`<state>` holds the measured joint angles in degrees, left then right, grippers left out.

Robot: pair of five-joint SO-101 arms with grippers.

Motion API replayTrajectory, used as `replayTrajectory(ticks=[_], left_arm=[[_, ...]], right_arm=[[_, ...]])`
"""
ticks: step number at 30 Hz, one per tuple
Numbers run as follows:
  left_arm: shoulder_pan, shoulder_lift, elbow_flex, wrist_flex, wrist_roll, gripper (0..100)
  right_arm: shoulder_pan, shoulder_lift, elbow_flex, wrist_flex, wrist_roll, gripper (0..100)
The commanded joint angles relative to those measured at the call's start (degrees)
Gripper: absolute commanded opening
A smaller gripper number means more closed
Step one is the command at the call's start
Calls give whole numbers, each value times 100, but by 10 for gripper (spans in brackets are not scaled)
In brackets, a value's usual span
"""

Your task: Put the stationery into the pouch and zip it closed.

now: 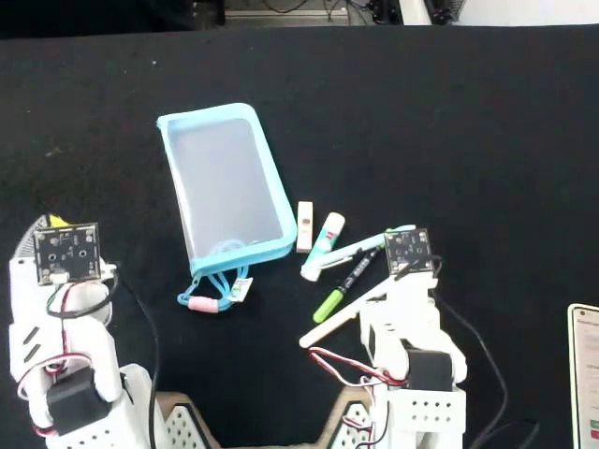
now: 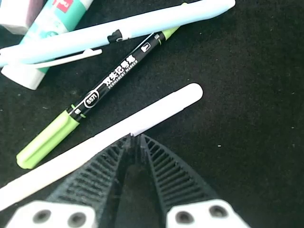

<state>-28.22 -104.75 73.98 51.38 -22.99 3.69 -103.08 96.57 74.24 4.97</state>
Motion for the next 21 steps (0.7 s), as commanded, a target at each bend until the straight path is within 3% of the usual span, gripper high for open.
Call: replayTrajectory(ticks=[1,4,8,11,17,21], left_arm=[[-13,26,-435,-501,-35,30],[171,26,-391,-545,229,47],[497,26,-171,-466,1011,152],[760,26,233,-484,1213,149],[1305,26,1393,-800,1451,134],[1314,26,1921,-967,1960,135]], right_arm=[[-26,-549,-31,-862,18,15],[-26,-549,-48,-1644,70,15],[-53,-541,-462,-2084,1064,15],[-53,-541,-1165,-2101,1503,15],[-79,-514,-2695,-2057,1547,15],[-853,-127,-3477,-1802,1556,15]])
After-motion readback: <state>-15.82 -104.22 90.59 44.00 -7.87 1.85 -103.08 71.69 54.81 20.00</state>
